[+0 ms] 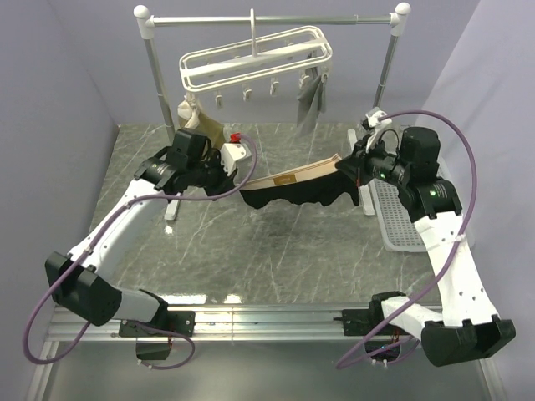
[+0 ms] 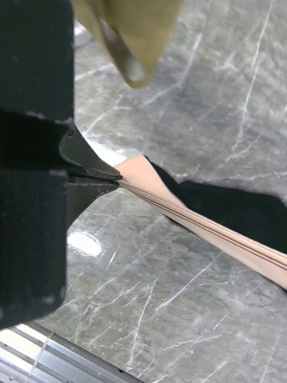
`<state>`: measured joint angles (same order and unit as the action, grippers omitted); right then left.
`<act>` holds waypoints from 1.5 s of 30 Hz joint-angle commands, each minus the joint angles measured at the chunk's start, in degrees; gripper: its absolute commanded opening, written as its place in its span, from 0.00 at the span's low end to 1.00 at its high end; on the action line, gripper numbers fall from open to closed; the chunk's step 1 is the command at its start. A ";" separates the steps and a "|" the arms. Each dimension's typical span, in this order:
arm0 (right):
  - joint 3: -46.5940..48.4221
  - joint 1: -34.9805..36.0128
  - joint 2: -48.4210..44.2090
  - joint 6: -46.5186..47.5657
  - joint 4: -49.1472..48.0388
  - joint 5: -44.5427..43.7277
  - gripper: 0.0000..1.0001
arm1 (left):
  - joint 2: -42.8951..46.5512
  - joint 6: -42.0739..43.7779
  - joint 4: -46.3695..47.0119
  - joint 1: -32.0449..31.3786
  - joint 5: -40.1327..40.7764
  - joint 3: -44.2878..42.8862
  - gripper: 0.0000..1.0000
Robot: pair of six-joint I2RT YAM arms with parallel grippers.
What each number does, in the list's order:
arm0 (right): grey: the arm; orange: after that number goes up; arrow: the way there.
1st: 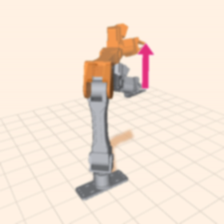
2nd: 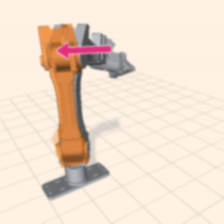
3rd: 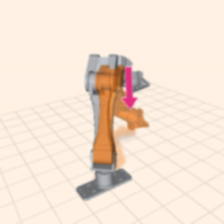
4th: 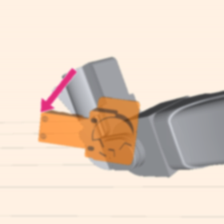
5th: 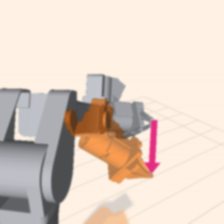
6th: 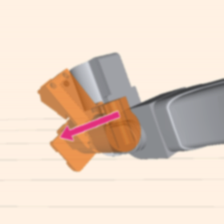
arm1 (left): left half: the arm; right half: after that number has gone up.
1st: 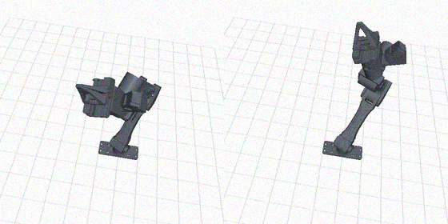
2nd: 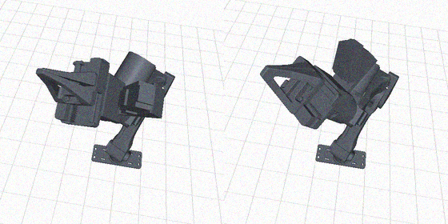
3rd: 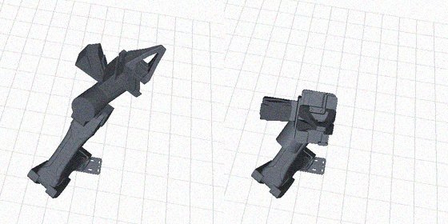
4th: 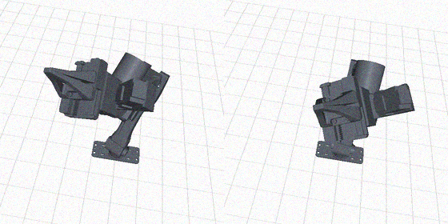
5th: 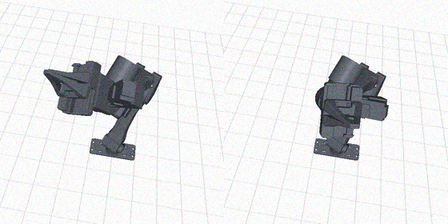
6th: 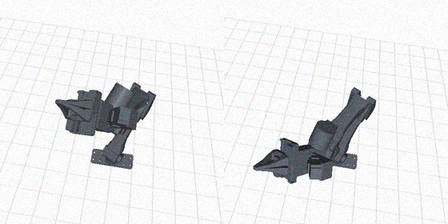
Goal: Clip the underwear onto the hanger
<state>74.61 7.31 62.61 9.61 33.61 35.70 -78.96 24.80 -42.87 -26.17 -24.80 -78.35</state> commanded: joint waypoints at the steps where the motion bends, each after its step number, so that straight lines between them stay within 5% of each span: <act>1: 1.23 -0.02 -2.14 0.93 -3.82 -1.80 0.00 | 3.02 -2.48 -4.75 0.69 4.85 -2.33 0.00; 8: -4.72 5.34 -9.58 0.59 -0.82 4.20 0.00 | 9.86 6.13 -17.15 -1.07 -6.92 -0.85 0.00; 13: -11.40 9.56 -16.98 0.42 2.25 4.29 0.00 | 16.81 9.56 -26.27 -3.87 -6.15 1.79 0.00; 19: -20.37 13.43 -20.52 -6.61 -0.63 2.81 0.00 | 14.64 10.36 -32.19 -6.61 -4.83 1.88 0.00; 29: -28.29 13.34 3.47 -12.32 -16.01 -10.56 0.00 | -4.52 9.66 -10.42 -6.26 7.29 10.31 0.00; 37: -29.61 11.33 17.18 -16.81 -29.20 -19.61 0.00 | -19.73 7.72 6.73 -5.47 11.17 7.51 0.01; 39: -28.03 10.10 19.47 -18.13 -30.27 -18.92 0.08 | -22.19 7.63 8.85 -5.38 12.66 7.33 0.06; 41: -26.19 9.39 23.16 -19.01 -28.87 -17.87 0.29 | -23.60 7.37 9.74 -5.12 13.02 6.02 0.17; 45: -24.68 8.60 23.01 -19.89 -25.35 -18.04 0.49 | -22.66 6.32 7.28 -3.19 11.01 3.47 0.49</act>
<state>47.46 16.69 87.55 -8.80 9.13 18.46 -103.92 32.62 -36.99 -30.79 -13.04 -71.24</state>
